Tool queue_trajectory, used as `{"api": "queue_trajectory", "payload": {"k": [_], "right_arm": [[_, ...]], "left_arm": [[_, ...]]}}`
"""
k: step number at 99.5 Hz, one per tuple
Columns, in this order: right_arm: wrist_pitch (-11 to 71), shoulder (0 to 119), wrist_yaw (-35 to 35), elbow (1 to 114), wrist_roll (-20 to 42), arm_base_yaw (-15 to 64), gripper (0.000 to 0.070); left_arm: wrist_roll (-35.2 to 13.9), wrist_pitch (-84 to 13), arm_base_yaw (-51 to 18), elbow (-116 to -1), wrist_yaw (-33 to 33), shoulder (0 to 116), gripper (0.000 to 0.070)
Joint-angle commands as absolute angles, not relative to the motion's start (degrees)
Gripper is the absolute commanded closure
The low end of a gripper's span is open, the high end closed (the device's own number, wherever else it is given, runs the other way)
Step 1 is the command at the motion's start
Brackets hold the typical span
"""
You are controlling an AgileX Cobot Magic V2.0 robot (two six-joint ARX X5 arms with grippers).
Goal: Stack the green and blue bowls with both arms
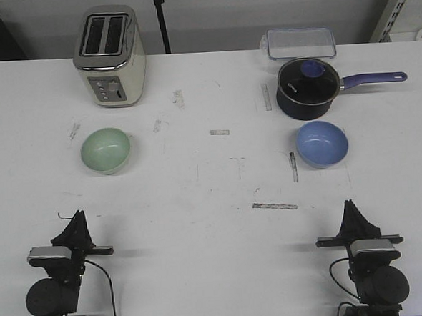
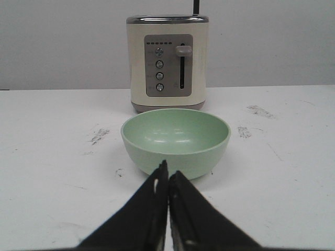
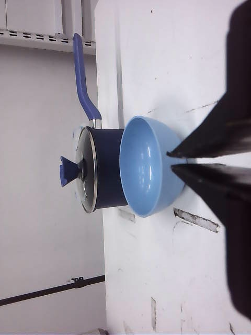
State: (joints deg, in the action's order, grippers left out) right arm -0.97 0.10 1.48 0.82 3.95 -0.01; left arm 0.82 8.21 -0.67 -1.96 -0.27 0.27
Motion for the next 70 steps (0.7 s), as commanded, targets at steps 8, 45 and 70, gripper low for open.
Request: {"api": "queue_trajectory", "payload": {"k": [8, 45, 70], "right_arm": [[-1.7, 0.1, 1.5, 0.7, 4.7, 0.1, 0.0690], [-7.0, 0.1, 1.0, 0.8, 4.6, 0.0, 0.0690], [-6.6, 0.1, 1.0, 4.1, 2.3, 0.0, 0.0690]], "left_arm": [[1.5, 9.1, -0.7, -0.7, -0.4, 0.2, 0.0699], [1.5, 9.1, -0.7, -0.7, -0.4, 0.2, 0.0699], [1.5, 9.1, -0.7, -0.7, -0.4, 0.2, 0.0699]]}}
